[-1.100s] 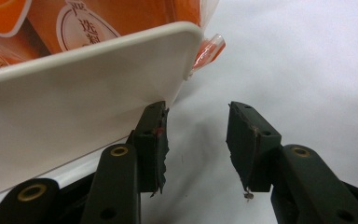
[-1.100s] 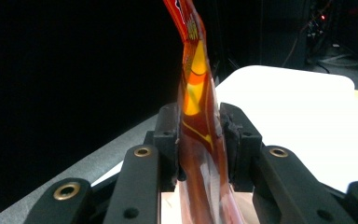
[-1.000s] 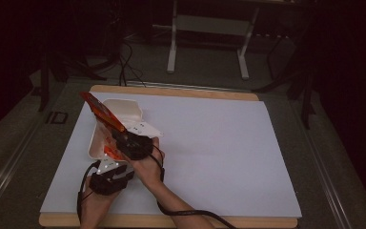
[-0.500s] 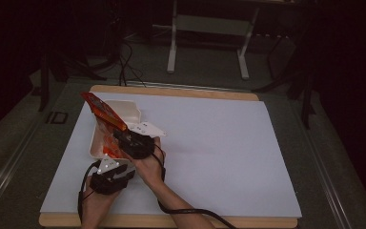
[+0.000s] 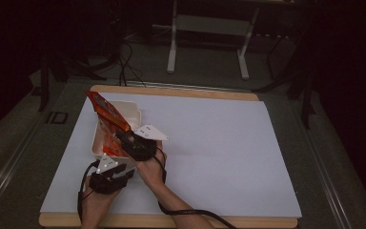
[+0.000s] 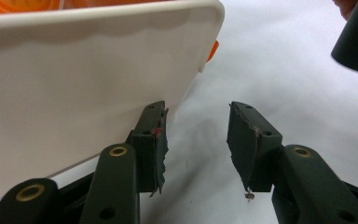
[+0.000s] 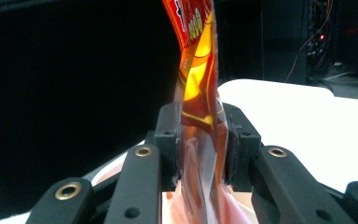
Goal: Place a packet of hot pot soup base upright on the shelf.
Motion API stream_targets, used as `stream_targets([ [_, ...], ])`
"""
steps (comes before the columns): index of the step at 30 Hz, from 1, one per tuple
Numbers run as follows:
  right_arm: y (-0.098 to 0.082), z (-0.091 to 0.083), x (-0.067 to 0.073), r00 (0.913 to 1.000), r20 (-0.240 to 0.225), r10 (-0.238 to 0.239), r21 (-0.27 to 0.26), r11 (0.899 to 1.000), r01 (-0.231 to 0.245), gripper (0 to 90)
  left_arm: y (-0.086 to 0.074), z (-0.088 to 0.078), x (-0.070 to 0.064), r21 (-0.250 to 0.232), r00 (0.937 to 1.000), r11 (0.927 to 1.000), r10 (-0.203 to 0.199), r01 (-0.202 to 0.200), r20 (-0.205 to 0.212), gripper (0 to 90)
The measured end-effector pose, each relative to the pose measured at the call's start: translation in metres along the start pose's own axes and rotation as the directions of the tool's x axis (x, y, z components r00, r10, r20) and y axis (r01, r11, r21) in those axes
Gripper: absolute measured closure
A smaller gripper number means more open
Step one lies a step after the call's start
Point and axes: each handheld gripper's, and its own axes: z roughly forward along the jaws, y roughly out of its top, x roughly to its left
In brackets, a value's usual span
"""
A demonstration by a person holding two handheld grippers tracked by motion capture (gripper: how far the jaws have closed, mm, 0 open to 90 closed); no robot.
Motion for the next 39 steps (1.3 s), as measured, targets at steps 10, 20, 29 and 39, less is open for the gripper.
stream_targets([
  [10, -0.01, 0.0, 0.004, 0.9997, -0.021, 0.01, 0.003, 1.0, -0.01, 69.8, 0.0, -0.001, 0.001, -0.006, 1.0, 1.0, -0.005, 0.005, 0.002, 57.2],
  [20, 0.012, 0.011, 0.001, 0.9936, -0.098, -0.055, 0.225, 0.971, 0.076, 58.5, 0.0, 0.0, 0.001, 0.004, 1.0, 1.0, 0.003, -0.003, 0.009, 57.3],
  [29, -0.003, 0.006, -0.013, 0.9973, -0.064, -0.037, 0.295, 0.954, 0.054, 71.7, 0.0, 0.001, 0.001, 0.005, 0.9999, 1.0, -0.001, 0.001, 0.015, 59.3],
  [39, -0.03, 0.0, -0.007, 0.9981, -0.046, -0.04, 0.268, 0.962, 0.051, 74.4, 0.0, 0.002, 0.0, 0.005, 0.9998, 1.0, 0.001, -0.001, 0.019, 61.0],
])
